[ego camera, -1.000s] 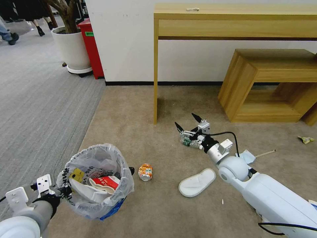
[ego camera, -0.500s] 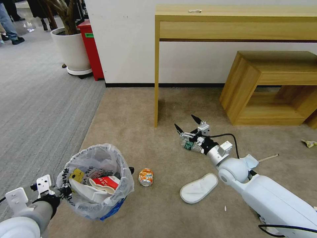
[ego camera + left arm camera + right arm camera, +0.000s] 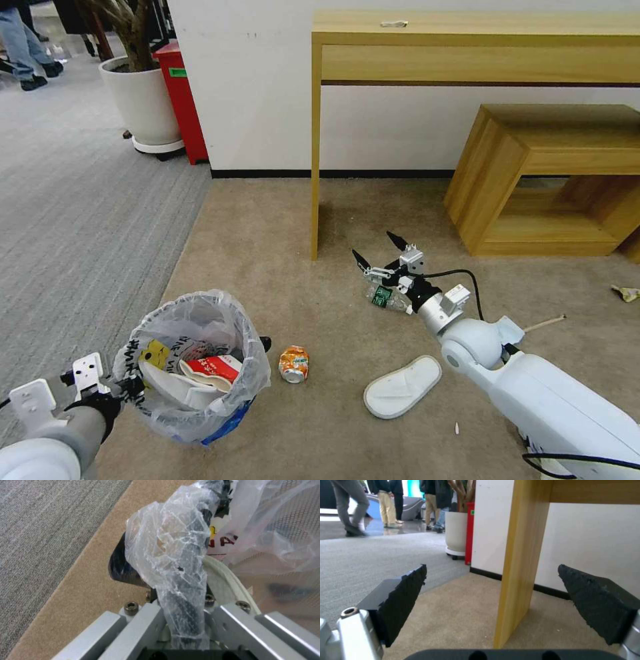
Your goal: Pick up the trash bin and place the garbage on the floor into it.
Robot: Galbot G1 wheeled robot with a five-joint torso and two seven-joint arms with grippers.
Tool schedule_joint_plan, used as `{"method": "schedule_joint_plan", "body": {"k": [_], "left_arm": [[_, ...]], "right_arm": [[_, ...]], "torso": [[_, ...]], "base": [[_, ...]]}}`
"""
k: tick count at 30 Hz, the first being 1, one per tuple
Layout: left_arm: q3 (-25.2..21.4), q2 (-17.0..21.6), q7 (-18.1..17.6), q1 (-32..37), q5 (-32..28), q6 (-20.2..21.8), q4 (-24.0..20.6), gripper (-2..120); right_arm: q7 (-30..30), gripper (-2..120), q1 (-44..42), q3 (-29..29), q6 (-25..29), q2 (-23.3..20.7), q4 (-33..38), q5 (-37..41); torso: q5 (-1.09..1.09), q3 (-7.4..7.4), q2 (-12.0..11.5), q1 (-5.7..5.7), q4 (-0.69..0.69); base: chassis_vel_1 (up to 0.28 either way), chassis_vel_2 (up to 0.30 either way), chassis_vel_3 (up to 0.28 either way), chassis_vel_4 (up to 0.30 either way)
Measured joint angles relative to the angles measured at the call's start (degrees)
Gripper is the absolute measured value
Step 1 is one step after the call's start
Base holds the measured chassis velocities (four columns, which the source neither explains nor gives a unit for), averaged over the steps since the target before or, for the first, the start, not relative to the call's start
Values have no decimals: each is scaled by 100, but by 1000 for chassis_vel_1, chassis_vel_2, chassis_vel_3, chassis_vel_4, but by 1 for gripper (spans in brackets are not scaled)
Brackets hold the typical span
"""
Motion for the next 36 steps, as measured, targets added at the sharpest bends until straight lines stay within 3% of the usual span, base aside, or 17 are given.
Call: {"method": "schedule_joint_plan", "body": {"k": [12,23,25,30,36], "left_arm": [[32,-18,27,-22,58,0,43,1],[75,-15,32,-52,71,0,65,1],[97,-21,32,-56,80,0,65,1],[114,-37,33,-68,93,0,65,1],[121,-56,34,-72,104,0,63,1]], "right_arm": [[-144,100,-388,325,-217,-562,-76,-364],[-1346,100,-771,828,878,-1021,-469,-1077],[-1748,100,-766,963,1349,-1105,-600,-1375],[-2468,100,-719,1249,1910,-1166,-717,-2147],[-2875,100,-614,1321,2142,-1195,-820,-2633]], "torso": [[0,0,0,0,0],[1,0,0,0,0],[1,0,0,0,0],[0,0,0,0,0],[1,0,0,0,0]], "base": [[0,0,0,0],[0,0,0,0],[0,0,0,0],[0,0,0,0],[0,0,0,0]]}}
